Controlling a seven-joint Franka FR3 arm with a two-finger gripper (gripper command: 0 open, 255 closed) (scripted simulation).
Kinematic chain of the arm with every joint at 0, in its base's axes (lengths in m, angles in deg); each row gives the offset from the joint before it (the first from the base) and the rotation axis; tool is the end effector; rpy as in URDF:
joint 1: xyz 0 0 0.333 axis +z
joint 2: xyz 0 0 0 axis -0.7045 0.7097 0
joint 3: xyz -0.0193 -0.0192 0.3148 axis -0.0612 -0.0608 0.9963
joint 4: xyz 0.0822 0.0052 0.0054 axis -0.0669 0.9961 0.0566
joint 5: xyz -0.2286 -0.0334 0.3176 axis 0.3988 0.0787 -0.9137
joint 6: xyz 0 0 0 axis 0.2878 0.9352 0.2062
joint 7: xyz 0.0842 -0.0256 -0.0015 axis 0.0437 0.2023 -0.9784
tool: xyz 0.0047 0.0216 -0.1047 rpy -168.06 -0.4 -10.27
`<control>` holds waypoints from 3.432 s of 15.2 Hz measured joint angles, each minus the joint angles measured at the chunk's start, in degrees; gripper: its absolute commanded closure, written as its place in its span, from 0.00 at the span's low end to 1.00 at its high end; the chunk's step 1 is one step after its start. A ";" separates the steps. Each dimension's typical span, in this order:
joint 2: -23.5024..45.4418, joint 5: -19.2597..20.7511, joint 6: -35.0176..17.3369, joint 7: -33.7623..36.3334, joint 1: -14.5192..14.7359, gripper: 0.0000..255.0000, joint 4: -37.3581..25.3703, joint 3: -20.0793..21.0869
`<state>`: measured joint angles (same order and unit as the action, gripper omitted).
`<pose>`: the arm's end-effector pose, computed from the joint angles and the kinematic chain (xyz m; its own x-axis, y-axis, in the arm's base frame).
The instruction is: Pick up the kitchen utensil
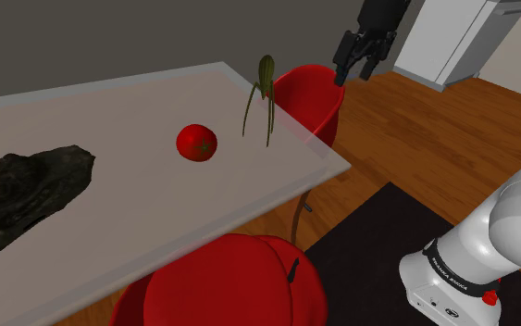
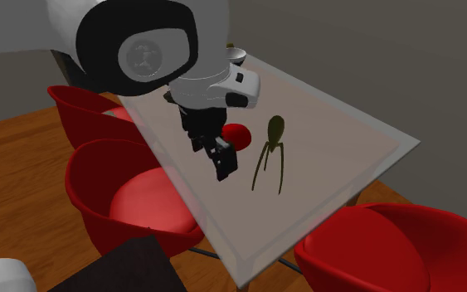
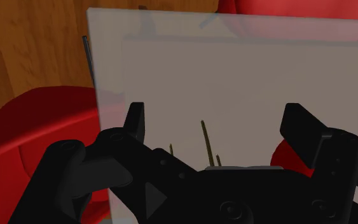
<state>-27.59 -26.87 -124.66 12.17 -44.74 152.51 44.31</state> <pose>0.3842 0.0320 0.5559 0.9973 -0.0608 0.0423 -0.0587 -0.9971 -0.0492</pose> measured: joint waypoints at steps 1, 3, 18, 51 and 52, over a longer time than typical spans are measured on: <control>1.95 0.13 -1.15 0.14 -0.03 0.00 -1.33 0.22; 5.39 0.41 -3.65 0.47 -0.09 0.00 -3.28 0.68; 34.90 5.88 -13.47 5.19 0.20 0.00 -30.40 3.86; 38.16 6.61 -10.02 5.43 0.37 1.00 -37.84 3.93; 38.19 6.62 -9.37 5.46 0.40 1.00 -38.52 3.95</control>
<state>10.59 -20.25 -134.03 17.63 -44.34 113.99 48.26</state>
